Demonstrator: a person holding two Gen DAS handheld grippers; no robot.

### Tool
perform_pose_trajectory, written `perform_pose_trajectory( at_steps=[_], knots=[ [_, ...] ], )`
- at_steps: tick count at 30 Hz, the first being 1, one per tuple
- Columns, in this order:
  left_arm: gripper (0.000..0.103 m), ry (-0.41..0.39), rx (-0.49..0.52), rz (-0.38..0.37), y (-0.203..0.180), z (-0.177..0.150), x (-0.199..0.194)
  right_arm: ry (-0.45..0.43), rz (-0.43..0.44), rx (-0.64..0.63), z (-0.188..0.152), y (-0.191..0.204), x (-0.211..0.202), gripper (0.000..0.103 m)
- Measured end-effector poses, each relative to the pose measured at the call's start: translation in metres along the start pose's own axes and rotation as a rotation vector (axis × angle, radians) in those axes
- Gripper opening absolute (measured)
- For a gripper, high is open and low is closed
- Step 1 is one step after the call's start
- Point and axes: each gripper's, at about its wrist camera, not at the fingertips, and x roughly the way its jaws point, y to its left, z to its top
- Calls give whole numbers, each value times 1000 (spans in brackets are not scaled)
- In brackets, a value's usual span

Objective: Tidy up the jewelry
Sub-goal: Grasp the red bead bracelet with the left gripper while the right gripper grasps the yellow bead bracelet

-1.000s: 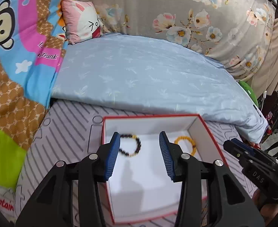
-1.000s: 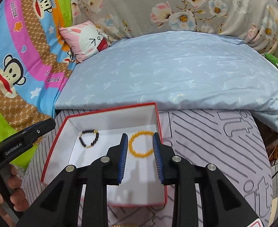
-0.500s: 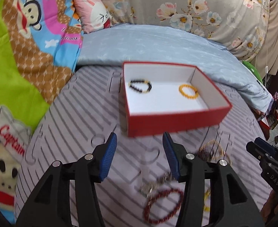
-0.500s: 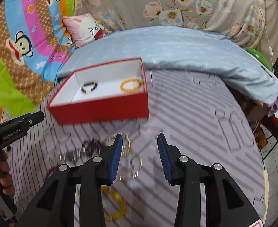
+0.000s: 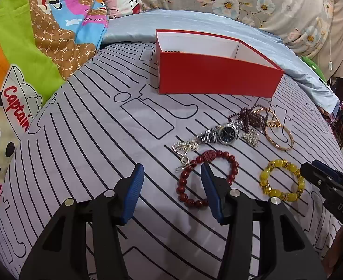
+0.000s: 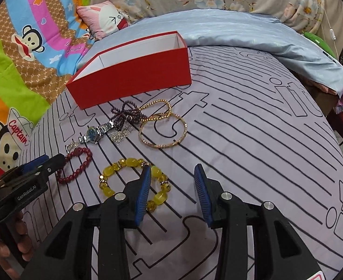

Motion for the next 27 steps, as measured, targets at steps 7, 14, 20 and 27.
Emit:
perform_pose_trajectory(
  at_steps=[7,14,20,27],
  knots=[
    [48,2,6,-8,-2,-5,3,10,-4,-41,-6,12,7,34],
    [48,5,19,6,-6,-5,4,10,-23,-67,-7,19,11,34],
    [48,5,21,8,-6,-5,4,12,-42,-82,-7,22,12,34],
    [48,9,37,27,-9,-6,5,12,-56,-91,-8,24,12,35]
  ],
)
